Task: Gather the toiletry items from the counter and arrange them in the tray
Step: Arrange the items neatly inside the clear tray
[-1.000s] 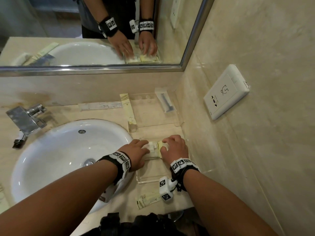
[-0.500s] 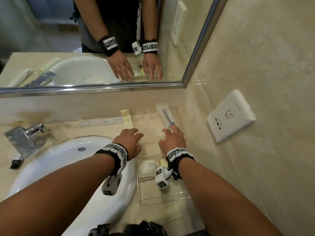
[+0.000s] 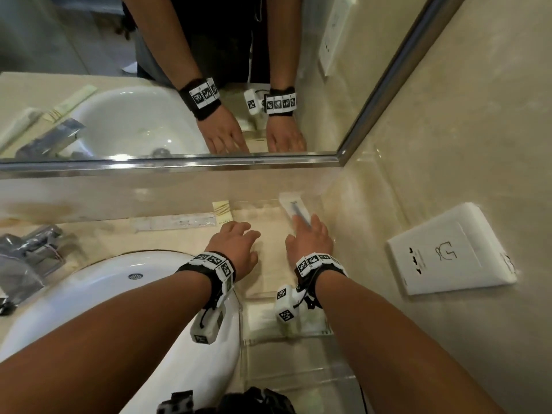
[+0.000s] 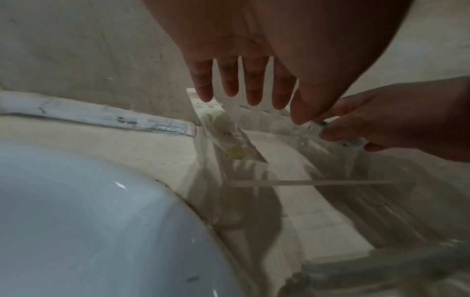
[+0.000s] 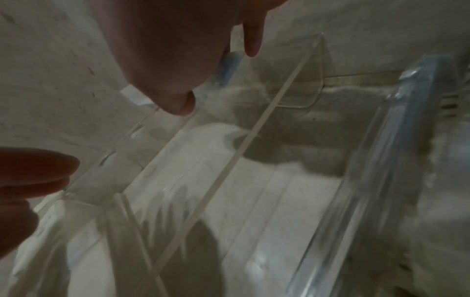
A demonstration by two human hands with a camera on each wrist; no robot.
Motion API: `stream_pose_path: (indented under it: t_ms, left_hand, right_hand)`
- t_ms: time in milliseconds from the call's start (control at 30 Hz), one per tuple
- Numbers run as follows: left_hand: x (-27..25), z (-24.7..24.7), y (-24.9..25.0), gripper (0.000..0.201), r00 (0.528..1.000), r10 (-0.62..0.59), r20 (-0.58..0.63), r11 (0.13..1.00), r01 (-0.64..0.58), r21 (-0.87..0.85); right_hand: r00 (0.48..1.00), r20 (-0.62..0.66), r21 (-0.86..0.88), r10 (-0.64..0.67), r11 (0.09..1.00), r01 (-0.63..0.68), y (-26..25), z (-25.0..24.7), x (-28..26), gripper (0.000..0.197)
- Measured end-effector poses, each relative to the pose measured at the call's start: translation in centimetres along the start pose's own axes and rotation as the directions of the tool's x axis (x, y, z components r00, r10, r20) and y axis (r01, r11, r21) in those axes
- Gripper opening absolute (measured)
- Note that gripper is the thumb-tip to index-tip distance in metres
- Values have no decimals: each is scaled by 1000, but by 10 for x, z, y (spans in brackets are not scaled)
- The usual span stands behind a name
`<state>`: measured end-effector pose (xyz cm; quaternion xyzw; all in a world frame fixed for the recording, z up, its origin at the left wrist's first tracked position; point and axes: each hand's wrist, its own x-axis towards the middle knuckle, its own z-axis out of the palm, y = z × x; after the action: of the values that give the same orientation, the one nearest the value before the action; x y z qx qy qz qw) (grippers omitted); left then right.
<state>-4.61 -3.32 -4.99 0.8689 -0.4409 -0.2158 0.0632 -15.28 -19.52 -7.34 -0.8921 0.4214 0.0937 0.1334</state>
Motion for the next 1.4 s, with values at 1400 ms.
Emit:
stream_pose_path:
  t_ms: [1400]
  left_hand:
    - [-99,78,108,50,869,359,340,884,-433,175]
  right_hand:
    - [979,-42,184,202,964,-191,109,42,-201,25]
